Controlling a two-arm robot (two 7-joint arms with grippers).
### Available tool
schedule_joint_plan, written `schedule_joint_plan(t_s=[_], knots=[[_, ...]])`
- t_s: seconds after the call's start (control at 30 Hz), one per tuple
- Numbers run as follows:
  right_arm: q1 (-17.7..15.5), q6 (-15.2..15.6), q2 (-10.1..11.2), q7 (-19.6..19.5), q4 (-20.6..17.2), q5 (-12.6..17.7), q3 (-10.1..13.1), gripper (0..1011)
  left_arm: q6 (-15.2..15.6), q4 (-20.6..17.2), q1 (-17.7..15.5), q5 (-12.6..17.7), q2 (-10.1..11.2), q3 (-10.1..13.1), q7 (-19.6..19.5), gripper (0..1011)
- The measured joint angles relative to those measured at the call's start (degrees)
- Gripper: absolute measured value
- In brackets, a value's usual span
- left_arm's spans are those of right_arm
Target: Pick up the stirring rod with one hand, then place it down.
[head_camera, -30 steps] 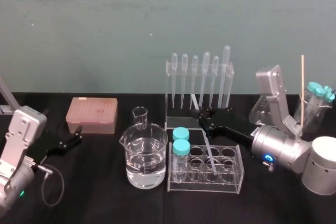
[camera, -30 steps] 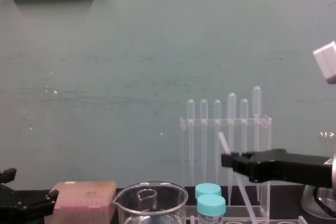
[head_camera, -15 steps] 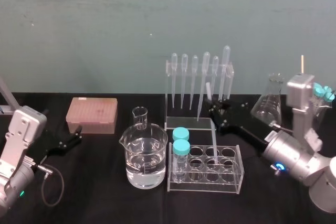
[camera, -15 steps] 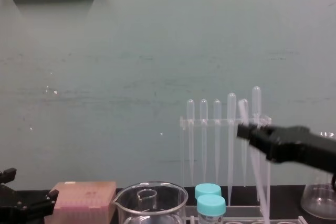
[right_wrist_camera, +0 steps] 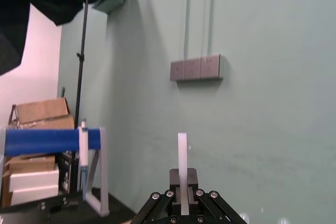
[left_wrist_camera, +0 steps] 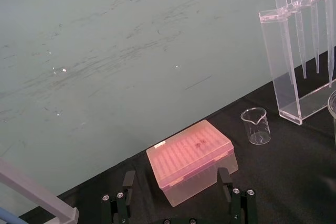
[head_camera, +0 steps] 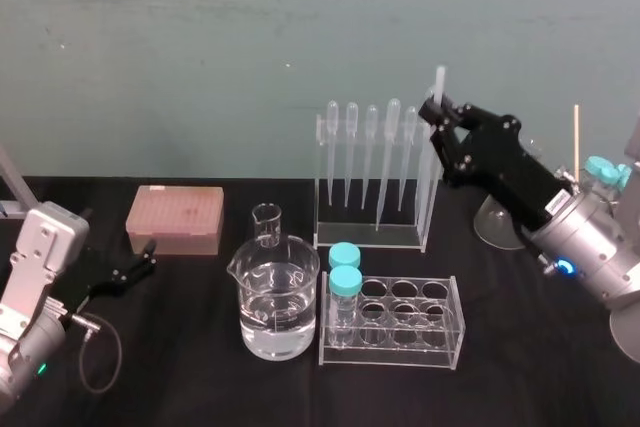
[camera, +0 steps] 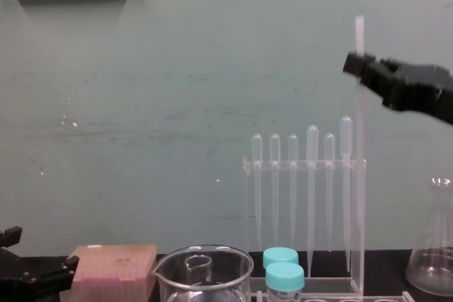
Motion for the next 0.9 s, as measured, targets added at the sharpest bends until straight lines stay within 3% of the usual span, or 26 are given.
schedule_joint_plan(t_s=[0.9], knots=[[-0.22, -0.66, -0.07, 1.46, -1.64, 0.25, 0.73, 69, 0.00, 0.00, 0.00, 0.00, 0.00, 0.00, 0.00, 1000]])
